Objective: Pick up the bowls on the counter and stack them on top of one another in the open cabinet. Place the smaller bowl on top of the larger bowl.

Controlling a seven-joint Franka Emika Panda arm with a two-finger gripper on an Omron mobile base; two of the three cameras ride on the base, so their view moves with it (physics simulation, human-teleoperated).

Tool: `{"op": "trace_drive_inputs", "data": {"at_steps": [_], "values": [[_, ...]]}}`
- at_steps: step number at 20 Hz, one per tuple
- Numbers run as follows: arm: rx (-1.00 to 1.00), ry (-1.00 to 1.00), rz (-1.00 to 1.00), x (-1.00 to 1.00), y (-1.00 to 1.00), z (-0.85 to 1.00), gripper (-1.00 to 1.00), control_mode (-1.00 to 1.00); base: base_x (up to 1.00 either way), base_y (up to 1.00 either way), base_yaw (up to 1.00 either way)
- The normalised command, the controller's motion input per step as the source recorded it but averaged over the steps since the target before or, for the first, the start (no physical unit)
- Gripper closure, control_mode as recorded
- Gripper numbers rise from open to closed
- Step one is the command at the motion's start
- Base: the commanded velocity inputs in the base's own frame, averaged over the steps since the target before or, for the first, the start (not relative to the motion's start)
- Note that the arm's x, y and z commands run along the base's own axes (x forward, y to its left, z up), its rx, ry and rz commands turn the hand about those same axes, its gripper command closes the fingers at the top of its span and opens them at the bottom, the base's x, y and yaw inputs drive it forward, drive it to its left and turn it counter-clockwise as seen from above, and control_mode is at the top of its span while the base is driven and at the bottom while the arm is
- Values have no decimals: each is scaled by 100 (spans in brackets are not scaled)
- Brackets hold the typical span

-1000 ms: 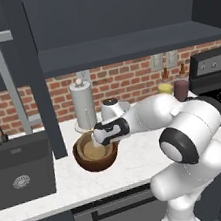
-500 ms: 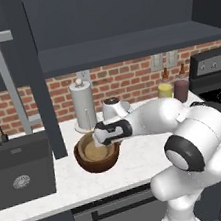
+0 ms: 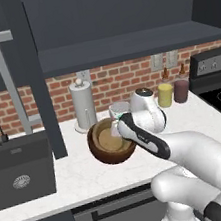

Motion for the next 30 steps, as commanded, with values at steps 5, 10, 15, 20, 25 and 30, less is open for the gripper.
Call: {"op": "trace_drive_inputs", "data": {"at_steps": [5, 10, 15, 20, 25, 30], "values": [[15, -14, -25, -50, -54, 100, 100, -100, 0, 0, 0], [14, -18, -25, -52, -49, 100, 100, -100, 0, 0, 0], [14, -19, -24, -52, -48, 100, 100, -100, 0, 0, 0], [15, -20, -24, -54, -47, 100, 100, -100, 0, 0, 0], [14, -19, -24, -50, -45, 100, 100, -100, 0, 0, 0], [10, -10, -23, -18, -29, 100, 100, -100, 0, 0, 0]]}}
